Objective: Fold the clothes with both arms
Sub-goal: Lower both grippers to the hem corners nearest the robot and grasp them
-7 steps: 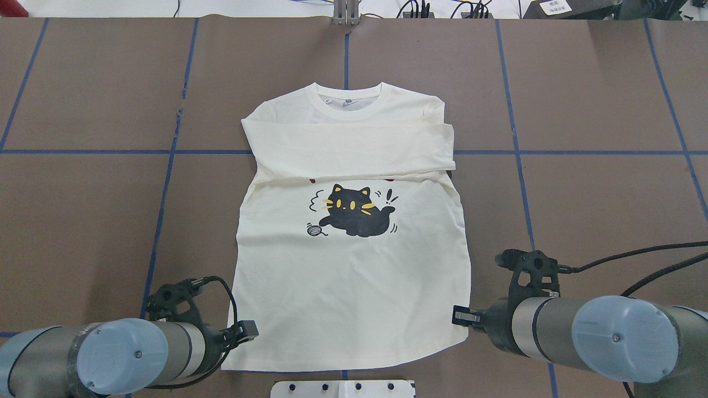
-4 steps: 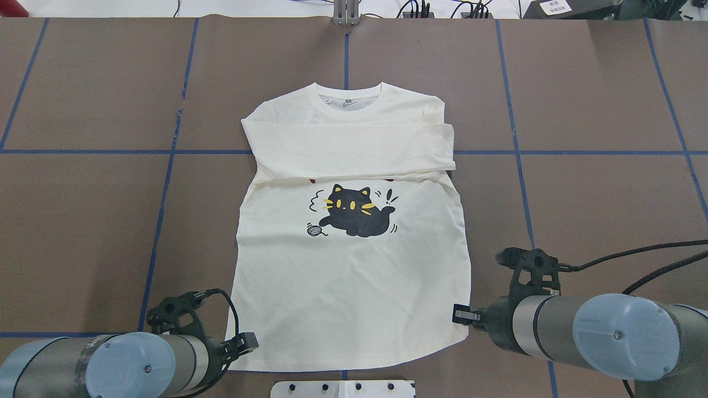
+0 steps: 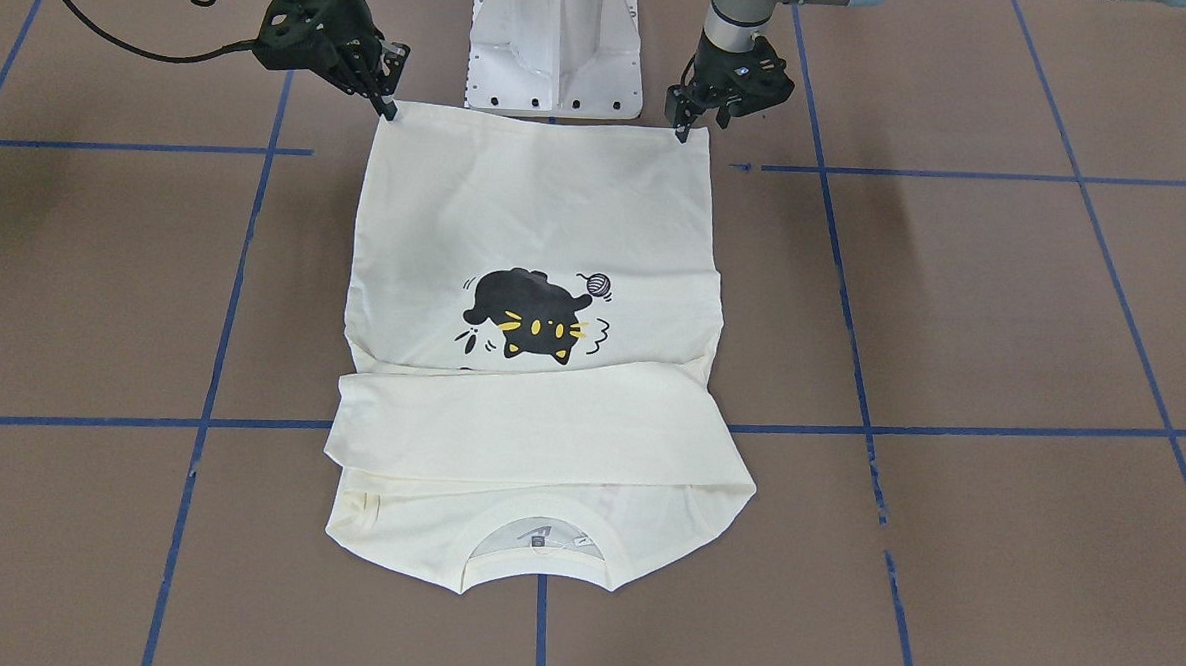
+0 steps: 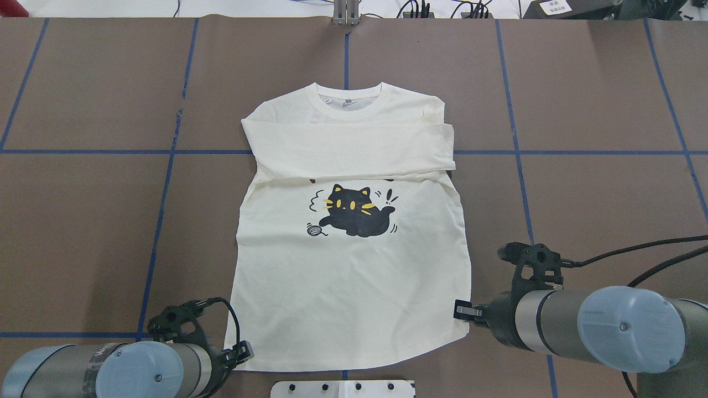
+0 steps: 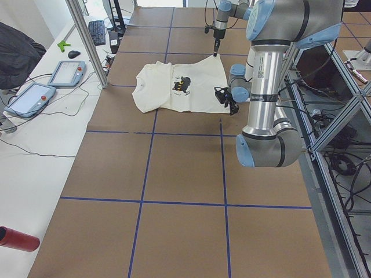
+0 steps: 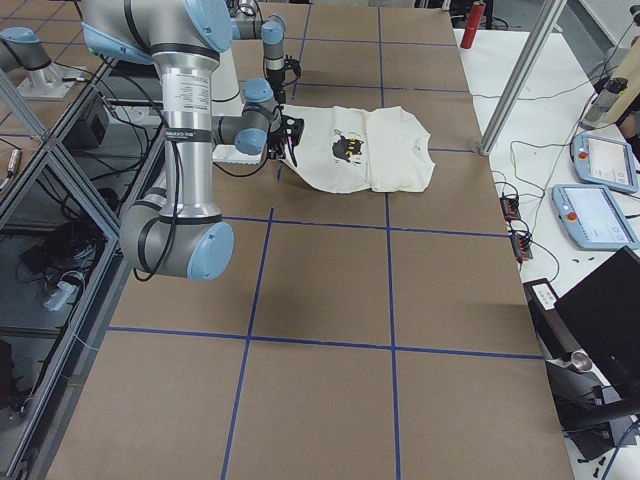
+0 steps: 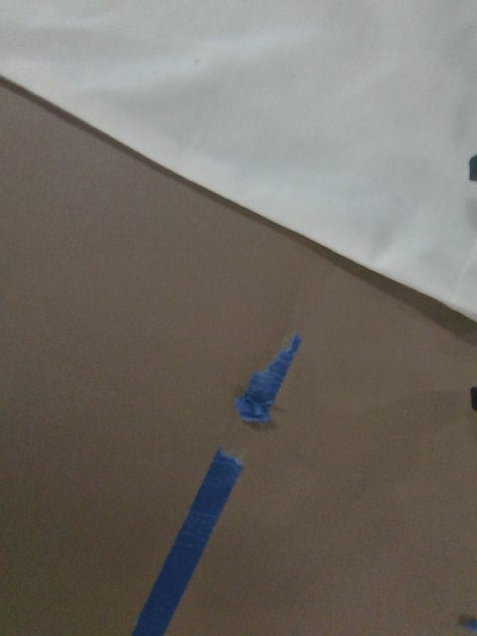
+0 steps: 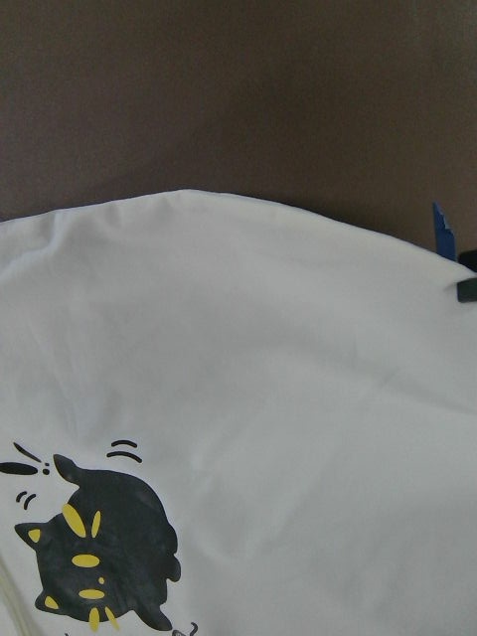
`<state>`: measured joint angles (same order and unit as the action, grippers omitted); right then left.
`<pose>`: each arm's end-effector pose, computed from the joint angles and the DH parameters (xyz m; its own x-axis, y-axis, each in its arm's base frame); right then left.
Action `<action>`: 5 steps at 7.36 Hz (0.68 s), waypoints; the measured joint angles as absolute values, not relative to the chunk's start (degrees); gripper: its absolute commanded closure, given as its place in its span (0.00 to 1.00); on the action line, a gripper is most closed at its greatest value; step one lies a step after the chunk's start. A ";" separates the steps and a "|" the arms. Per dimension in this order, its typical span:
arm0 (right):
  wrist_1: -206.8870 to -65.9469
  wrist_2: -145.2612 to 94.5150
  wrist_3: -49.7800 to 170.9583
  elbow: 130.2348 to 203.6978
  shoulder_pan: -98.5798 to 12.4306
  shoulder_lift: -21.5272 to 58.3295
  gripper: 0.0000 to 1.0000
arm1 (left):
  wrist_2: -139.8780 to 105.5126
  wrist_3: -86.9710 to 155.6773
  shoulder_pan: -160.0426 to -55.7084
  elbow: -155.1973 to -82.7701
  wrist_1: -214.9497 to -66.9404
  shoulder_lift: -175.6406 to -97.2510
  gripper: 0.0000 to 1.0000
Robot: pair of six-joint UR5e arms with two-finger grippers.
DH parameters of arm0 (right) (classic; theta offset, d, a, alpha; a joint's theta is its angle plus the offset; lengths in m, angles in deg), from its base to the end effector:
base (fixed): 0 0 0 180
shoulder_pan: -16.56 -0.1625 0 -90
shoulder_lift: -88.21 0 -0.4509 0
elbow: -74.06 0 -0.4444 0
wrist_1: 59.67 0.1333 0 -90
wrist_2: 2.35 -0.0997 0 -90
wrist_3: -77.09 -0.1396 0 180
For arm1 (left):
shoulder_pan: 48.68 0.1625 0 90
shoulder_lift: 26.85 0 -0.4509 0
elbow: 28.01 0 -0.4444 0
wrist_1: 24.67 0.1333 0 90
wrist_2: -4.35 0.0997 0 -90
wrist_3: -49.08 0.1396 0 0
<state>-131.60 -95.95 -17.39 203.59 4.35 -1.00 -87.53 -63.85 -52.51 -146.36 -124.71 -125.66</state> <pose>-0.4779 -0.2308 0.3139 0.4983 0.1876 0.8465 -0.1983 0.9751 -0.0993 0.5834 -0.1681 0.3613 0.6077 -0.4310 -0.6671 0.3035 0.9022 -0.3064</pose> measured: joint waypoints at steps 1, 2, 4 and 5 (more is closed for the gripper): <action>-131.60 -96.11 -17.39 203.59 4.21 -1.00 1.00 | -87.52 -63.88 -52.48 -146.18 -124.69 -125.70 0.44; -131.61 -96.20 -17.37 203.63 4.11 -1.01 1.00 | -87.54 -63.91 -52.46 -146.11 -124.69 -125.74 0.61; -131.58 -96.65 -17.32 203.68 3.73 -1.08 1.00 | -87.50 -63.94 -52.46 -146.06 -124.68 -125.75 0.91; -131.58 -96.85 -17.27 203.68 3.55 -1.08 1.00 | -87.50 -63.93 -52.46 -146.06 -124.61 -125.74 1.00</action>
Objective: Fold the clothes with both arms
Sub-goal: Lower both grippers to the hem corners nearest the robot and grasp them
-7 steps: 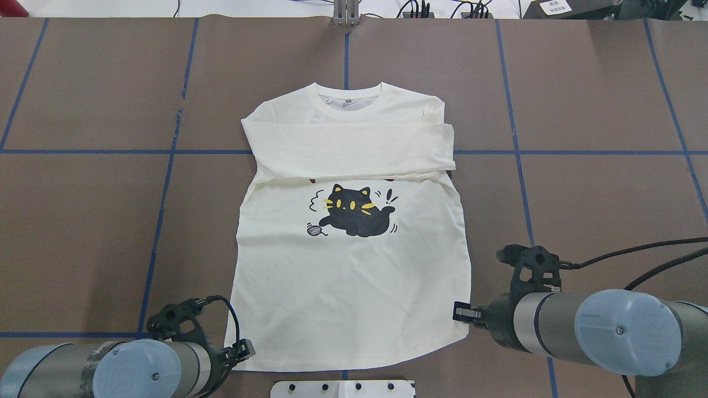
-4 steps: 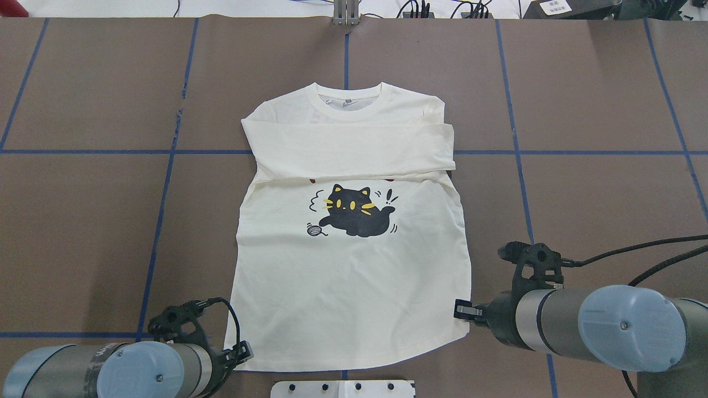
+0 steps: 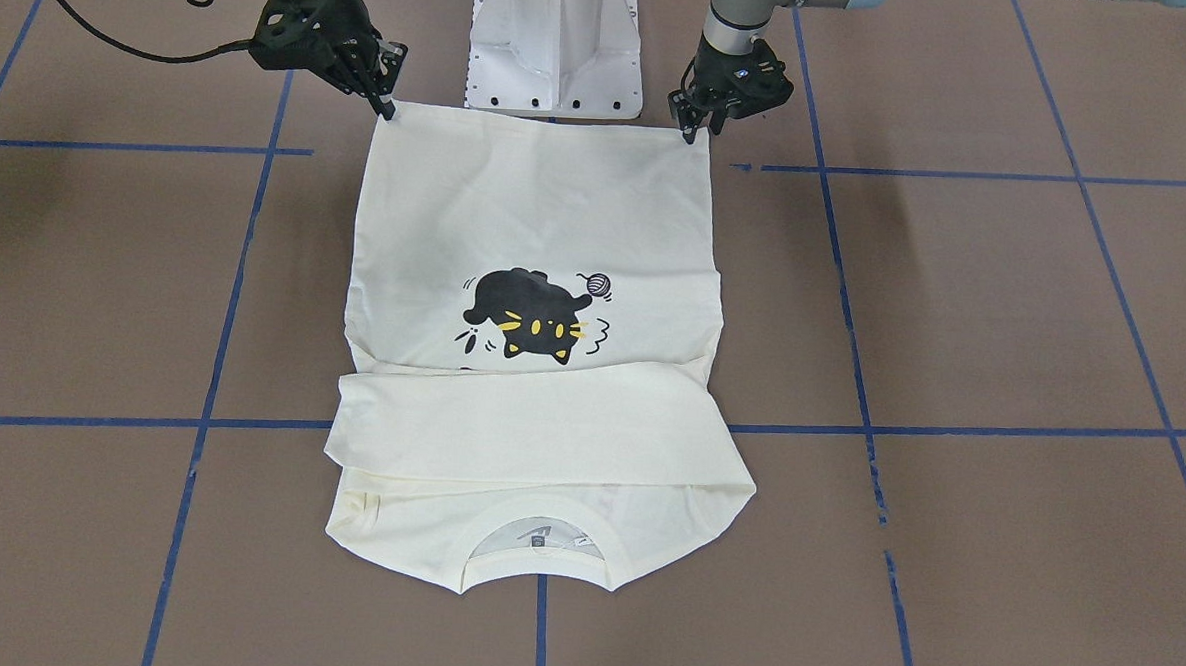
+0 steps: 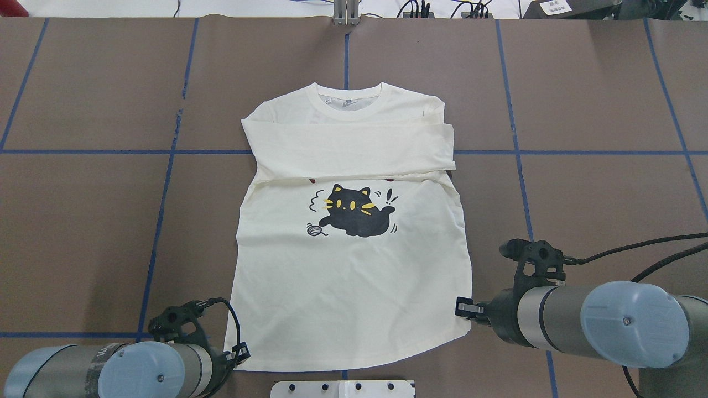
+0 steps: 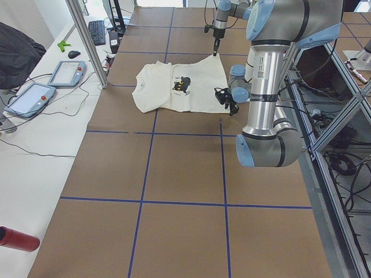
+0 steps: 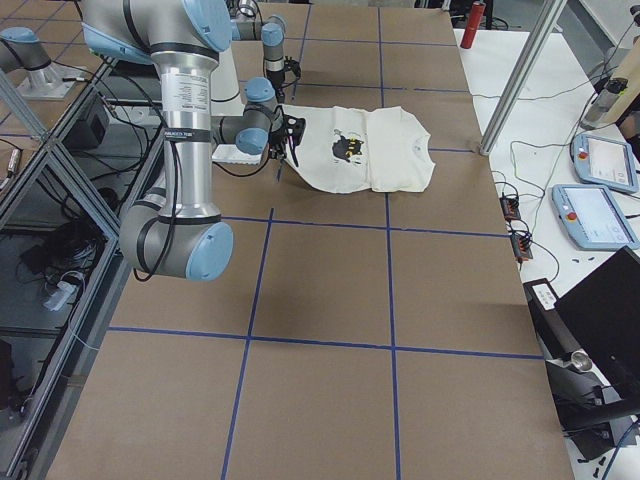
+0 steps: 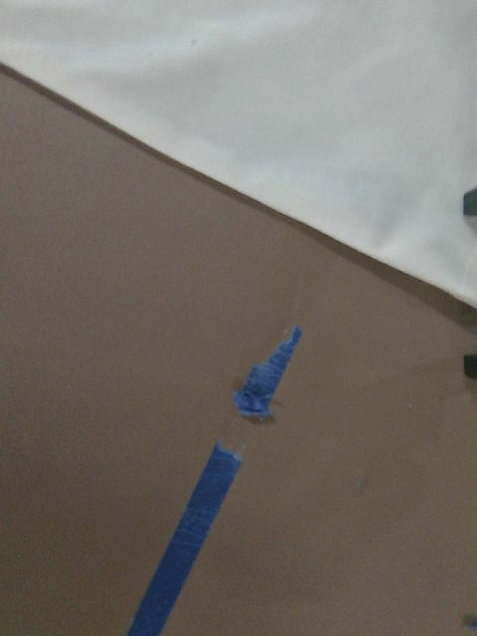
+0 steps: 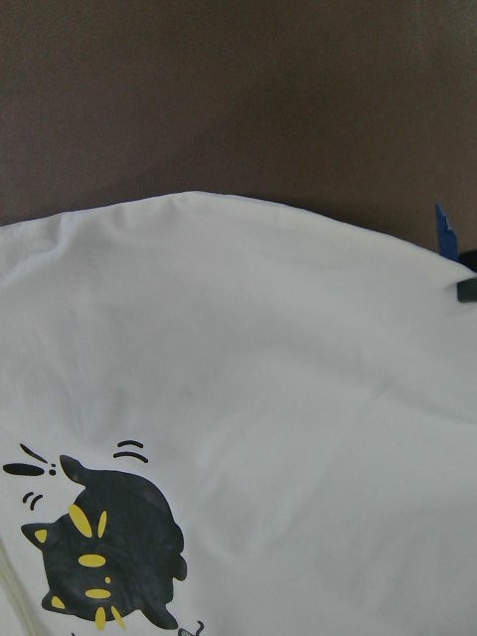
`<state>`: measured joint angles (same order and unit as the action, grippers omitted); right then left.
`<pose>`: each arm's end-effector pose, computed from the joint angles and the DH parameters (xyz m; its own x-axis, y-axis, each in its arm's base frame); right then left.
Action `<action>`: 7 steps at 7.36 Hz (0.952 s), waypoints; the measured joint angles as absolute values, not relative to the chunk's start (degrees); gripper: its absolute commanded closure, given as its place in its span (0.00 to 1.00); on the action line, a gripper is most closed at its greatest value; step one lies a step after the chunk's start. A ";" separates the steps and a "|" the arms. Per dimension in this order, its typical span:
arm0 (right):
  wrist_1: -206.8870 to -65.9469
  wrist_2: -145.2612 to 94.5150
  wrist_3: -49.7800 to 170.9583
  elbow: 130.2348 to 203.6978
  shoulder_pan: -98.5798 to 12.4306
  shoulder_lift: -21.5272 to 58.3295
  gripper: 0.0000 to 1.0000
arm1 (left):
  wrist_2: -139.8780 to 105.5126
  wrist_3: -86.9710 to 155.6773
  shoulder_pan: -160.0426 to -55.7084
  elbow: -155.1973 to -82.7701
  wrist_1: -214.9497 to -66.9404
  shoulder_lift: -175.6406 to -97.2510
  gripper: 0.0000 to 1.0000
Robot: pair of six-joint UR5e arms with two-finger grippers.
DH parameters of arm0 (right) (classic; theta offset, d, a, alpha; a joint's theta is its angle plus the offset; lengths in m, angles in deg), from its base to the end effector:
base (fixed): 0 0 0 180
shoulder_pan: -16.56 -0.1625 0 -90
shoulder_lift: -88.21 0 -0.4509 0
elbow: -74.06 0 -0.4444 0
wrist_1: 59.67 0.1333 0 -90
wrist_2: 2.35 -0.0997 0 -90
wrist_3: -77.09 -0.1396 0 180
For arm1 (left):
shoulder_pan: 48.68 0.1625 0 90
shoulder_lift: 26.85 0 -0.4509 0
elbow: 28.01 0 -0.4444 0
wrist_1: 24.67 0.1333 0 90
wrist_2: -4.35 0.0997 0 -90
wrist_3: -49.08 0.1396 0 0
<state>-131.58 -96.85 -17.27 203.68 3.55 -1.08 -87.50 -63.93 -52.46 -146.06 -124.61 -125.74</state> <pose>-0.4744 -0.2352 0.3137 0.4967 0.1925 0.8463 -0.1976 0.9746 -0.1057 0.5851 -0.1677 0.3635 0.6112 -0.4319 -0.6632 0.3056 0.9018 -0.3056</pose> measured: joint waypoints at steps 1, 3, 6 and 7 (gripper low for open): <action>-131.62 -97.03 -17.20 203.68 3.43 -1.11 1.00 | -87.50 -63.87 -52.47 -146.06 -124.46 -125.75 1.00; -131.65 -97.56 -17.08 203.67 3.16 -1.16 1.00 | -87.49 -63.68 -52.65 -146.70 -124.29 -125.75 1.00; -131.63 -102.89 -17.00 205.13 0.47 -1.60 1.00 | -87.59 -63.01 -53.09 -153.92 -122.12 -124.74 1.00; -131.66 -105.14 -17.02 206.09 0.02 -1.89 1.00 | -87.73 -62.62 -52.96 -157.93 -119.37 -124.58 1.00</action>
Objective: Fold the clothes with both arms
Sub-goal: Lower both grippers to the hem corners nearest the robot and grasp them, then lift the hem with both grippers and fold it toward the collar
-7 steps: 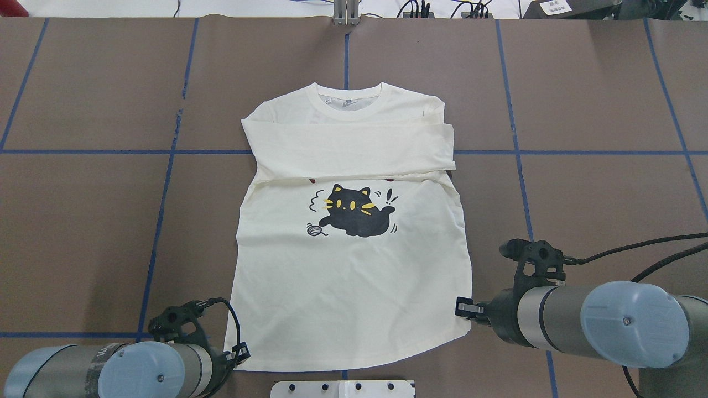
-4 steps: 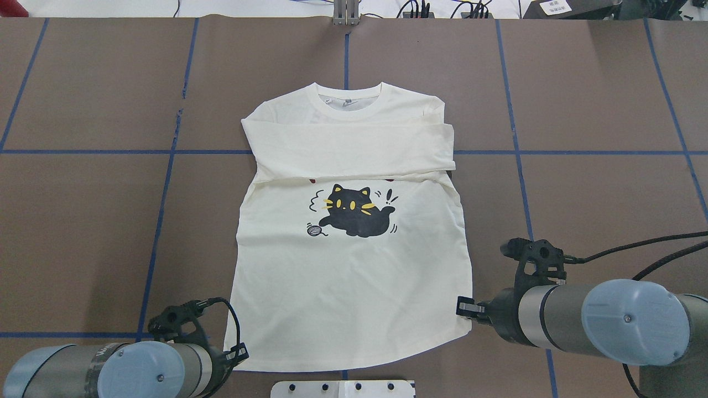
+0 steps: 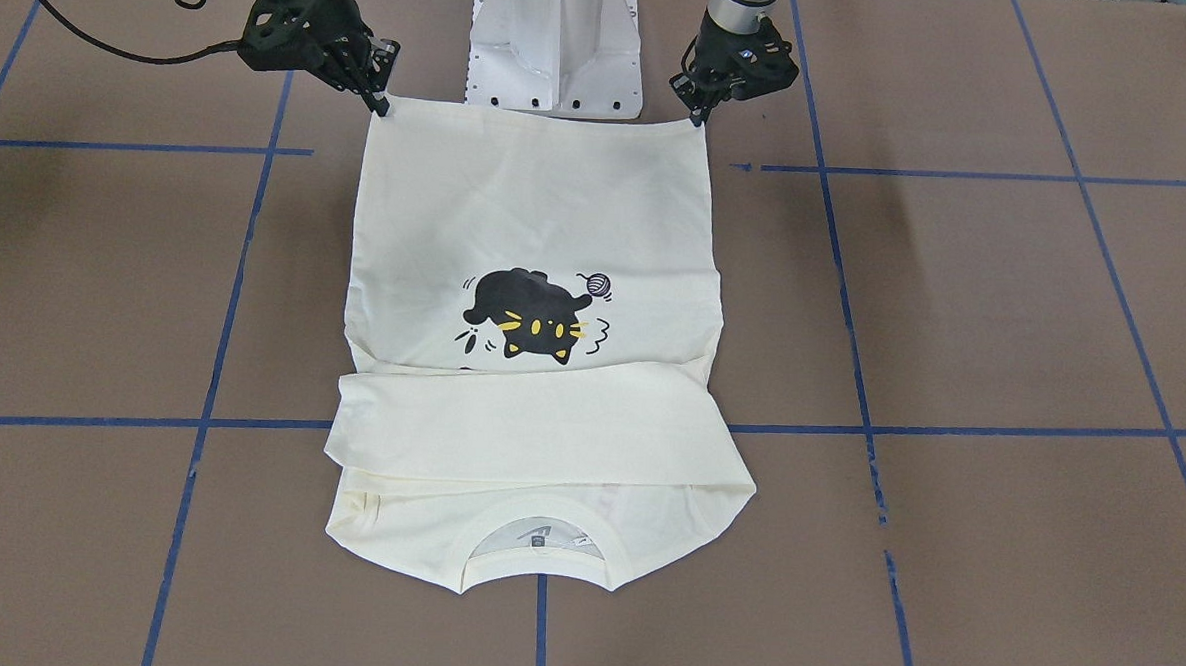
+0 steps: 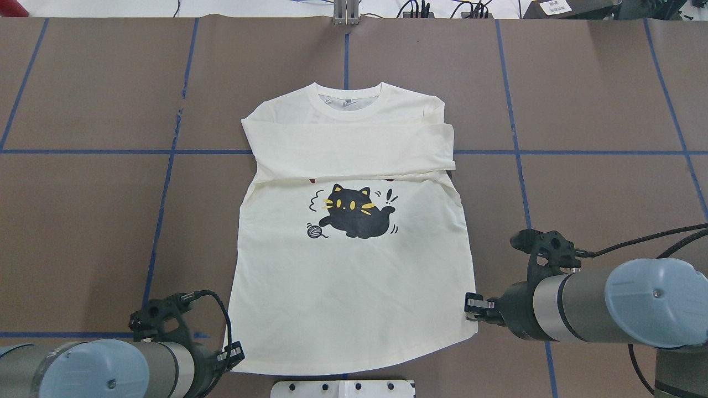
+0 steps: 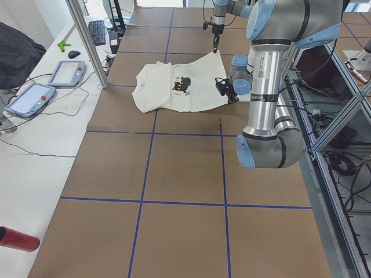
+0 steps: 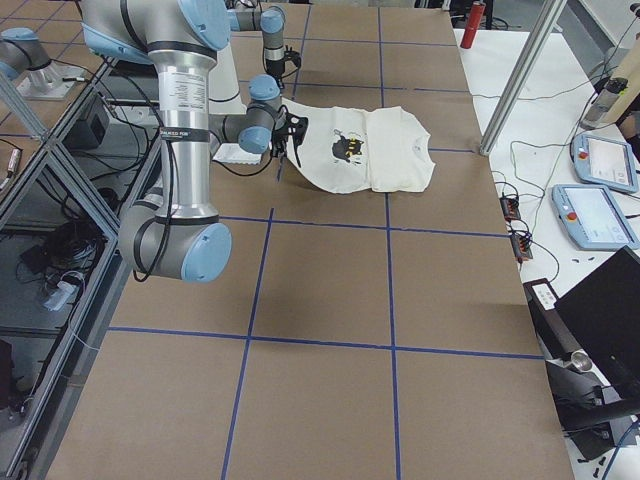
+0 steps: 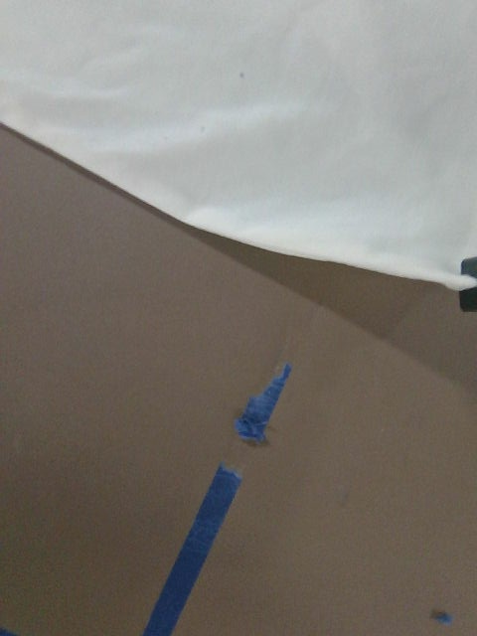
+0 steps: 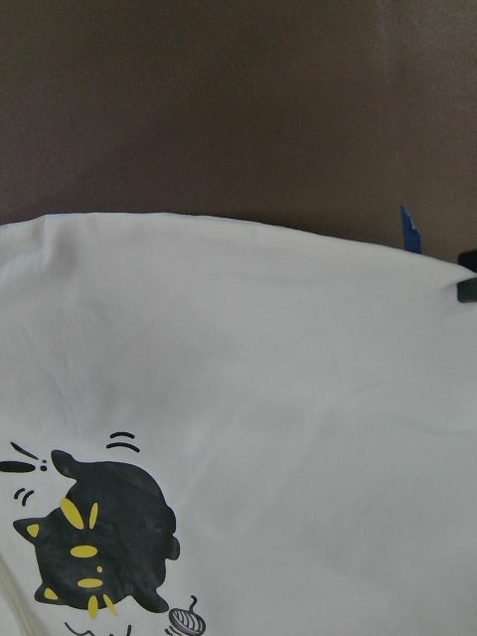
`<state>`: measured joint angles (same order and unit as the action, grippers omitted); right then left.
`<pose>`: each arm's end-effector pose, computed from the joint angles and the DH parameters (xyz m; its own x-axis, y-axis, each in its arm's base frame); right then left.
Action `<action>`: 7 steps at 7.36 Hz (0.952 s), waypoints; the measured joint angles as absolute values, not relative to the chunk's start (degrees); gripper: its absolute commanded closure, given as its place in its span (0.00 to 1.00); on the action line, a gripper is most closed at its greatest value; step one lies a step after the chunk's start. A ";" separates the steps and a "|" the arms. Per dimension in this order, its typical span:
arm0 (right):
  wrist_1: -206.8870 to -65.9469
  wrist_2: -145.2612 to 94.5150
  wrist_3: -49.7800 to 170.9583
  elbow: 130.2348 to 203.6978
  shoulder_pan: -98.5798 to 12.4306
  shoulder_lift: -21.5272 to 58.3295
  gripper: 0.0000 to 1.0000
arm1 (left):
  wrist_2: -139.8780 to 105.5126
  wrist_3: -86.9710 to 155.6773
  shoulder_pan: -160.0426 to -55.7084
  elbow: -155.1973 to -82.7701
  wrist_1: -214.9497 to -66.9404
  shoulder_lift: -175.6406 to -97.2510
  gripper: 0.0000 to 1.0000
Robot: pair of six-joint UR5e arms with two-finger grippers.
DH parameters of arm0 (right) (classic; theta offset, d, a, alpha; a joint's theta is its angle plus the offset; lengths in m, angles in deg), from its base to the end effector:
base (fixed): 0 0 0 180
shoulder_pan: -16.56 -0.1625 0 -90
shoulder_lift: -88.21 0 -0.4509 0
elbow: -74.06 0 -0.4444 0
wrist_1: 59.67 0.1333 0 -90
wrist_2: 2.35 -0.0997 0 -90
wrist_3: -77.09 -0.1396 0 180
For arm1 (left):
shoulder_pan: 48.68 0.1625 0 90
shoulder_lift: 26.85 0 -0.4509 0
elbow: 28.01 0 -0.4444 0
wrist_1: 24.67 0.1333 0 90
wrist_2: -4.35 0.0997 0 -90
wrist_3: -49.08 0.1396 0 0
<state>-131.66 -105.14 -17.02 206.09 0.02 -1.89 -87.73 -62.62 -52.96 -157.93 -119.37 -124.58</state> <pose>-0.4479 -0.2398 0.2983 0.4722 0.2131 0.8553 -0.1281 0.9766 -0.1726 0.5203 -0.1675 0.2872 0.5490 -0.4116 -0.7274 0.2679 0.9111 -0.3133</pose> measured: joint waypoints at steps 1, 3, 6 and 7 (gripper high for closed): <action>-131.73 -107.79 -17.03 207.13 -0.15 -2.39 1.00 | -87.85 -62.12 -52.48 -161.46 -116.94 -124.50 1.00; -131.81 -113.79 -17.04 210.76 0.17 -5.64 1.00 | -87.98 -61.73 -49.78 -167.04 -114.39 -122.59 1.00; -131.83 -118.18 -17.04 214.94 1.97 -9.96 1.00 | -88.12 -61.66 -44.20 -174.82 -109.67 -120.41 1.00; -131.83 -118.30 -17.00 214.74 1.80 -9.76 1.00 | -88.19 -61.14 -44.18 -175.13 -109.38 -120.96 1.00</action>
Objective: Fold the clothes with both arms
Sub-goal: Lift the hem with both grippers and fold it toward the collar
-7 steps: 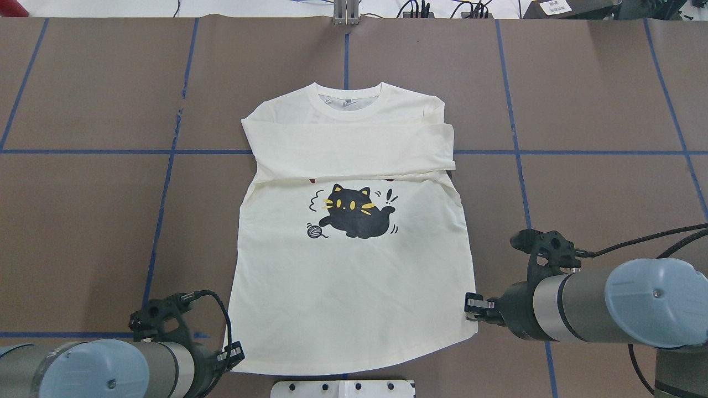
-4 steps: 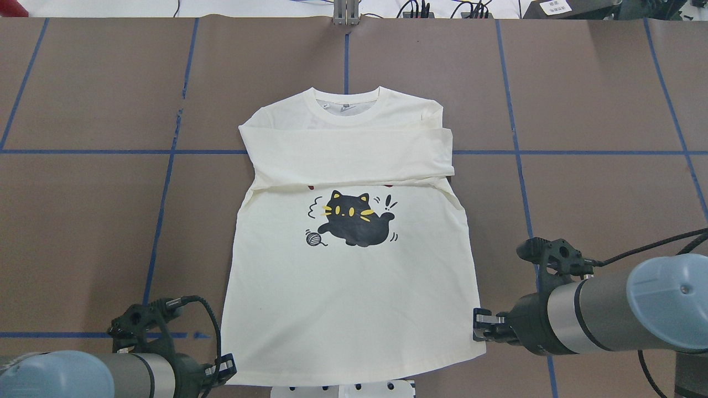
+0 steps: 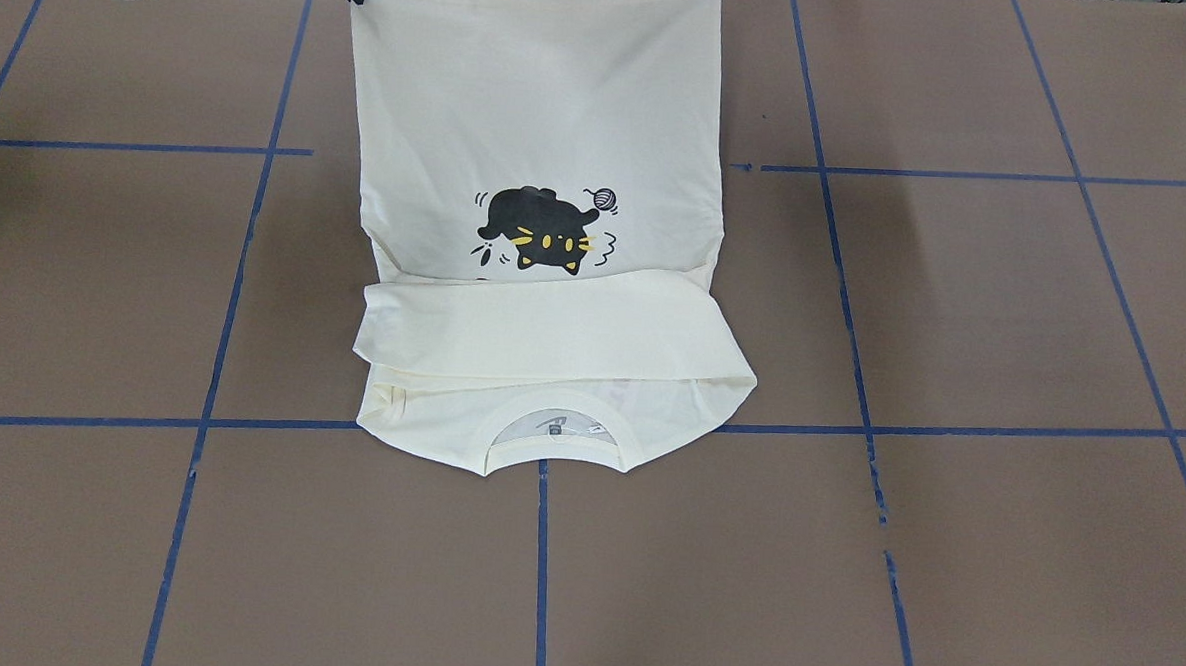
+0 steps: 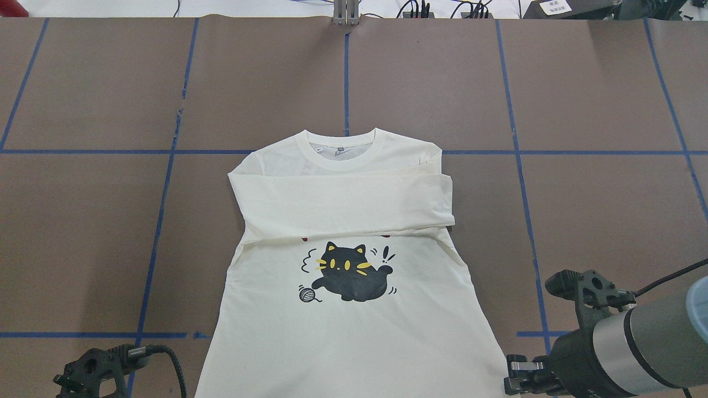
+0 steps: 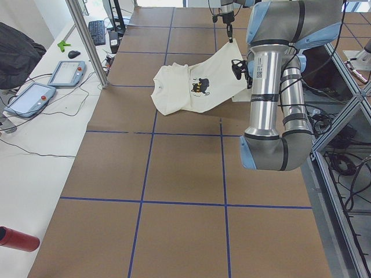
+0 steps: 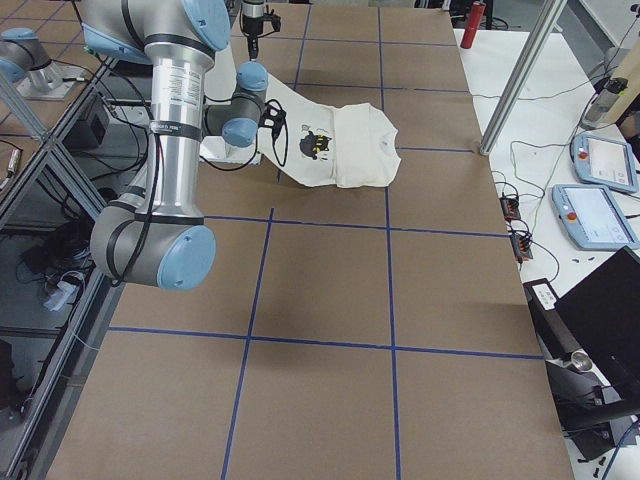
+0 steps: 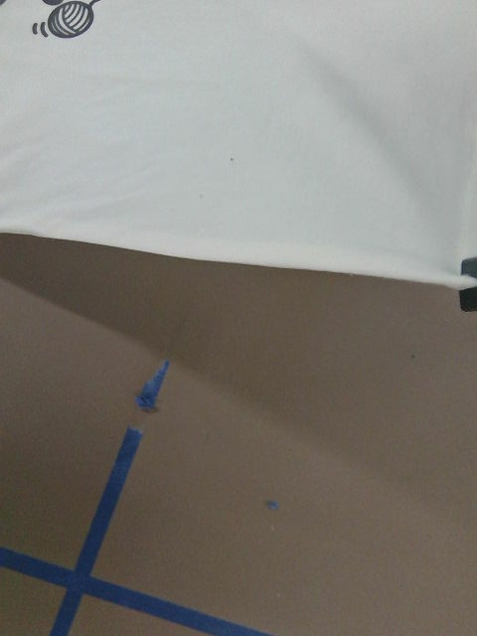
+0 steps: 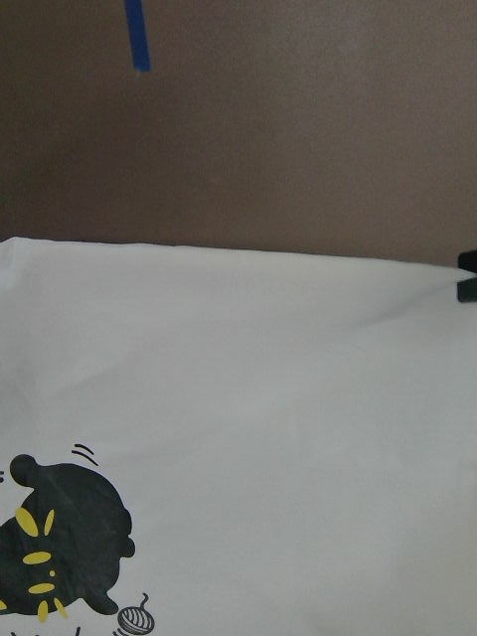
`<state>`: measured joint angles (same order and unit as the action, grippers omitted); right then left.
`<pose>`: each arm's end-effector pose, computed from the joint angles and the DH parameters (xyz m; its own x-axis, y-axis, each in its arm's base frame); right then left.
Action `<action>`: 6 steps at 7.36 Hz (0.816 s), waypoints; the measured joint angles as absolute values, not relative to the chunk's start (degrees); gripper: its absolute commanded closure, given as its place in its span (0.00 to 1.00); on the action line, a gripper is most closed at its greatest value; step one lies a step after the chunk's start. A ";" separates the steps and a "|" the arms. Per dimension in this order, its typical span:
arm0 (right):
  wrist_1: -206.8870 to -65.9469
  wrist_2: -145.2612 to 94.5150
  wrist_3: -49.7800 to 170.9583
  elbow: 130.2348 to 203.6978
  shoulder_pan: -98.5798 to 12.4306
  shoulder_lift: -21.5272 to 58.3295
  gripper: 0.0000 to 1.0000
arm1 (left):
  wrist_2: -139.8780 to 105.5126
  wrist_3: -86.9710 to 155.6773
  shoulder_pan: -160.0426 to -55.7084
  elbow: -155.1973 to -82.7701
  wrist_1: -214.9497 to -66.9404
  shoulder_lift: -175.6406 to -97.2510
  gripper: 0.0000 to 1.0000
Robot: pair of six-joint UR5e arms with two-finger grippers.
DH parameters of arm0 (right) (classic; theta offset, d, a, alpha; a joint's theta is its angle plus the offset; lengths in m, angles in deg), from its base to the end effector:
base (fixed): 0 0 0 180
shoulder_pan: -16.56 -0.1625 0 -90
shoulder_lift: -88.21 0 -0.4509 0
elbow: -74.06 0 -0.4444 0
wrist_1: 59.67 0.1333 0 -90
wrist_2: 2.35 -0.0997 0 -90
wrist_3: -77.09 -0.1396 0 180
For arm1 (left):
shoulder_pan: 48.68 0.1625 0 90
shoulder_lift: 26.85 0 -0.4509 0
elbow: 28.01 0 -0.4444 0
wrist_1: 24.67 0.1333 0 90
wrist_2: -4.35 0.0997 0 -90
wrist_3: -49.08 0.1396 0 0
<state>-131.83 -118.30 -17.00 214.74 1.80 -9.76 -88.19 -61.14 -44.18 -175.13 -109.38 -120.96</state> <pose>-0.3900 -0.1774 0.2825 0.4842 0.1939 0.8532 0.1051 0.9552 -0.2767 0.4263 -0.0940 0.2182 0.5637 -0.3020 -0.7688 0.0851 0.9470 -0.3096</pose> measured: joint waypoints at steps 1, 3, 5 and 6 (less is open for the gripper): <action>-131.83 -118.32 -16.73 213.65 0.05 -8.51 1.00 | -88.27 -58.80 -46.10 -174.99 -109.34 -122.24 1.00; -131.78 -118.24 -14.40 209.22 -5.60 -4.35 1.00 | -89.64 -51.33 -54.28 -172.78 -109.38 -124.76 1.00; -131.63 -118.46 -12.13 203.01 -11.55 1.30 1.00 | -94.26 -43.95 -64.24 -168.35 -109.35 -126.88 1.00; -131.59 -118.51 -11.02 200.70 -13.97 2.96 1.00 | -95.19 -41.47 -67.31 -166.49 -109.37 -127.35 1.00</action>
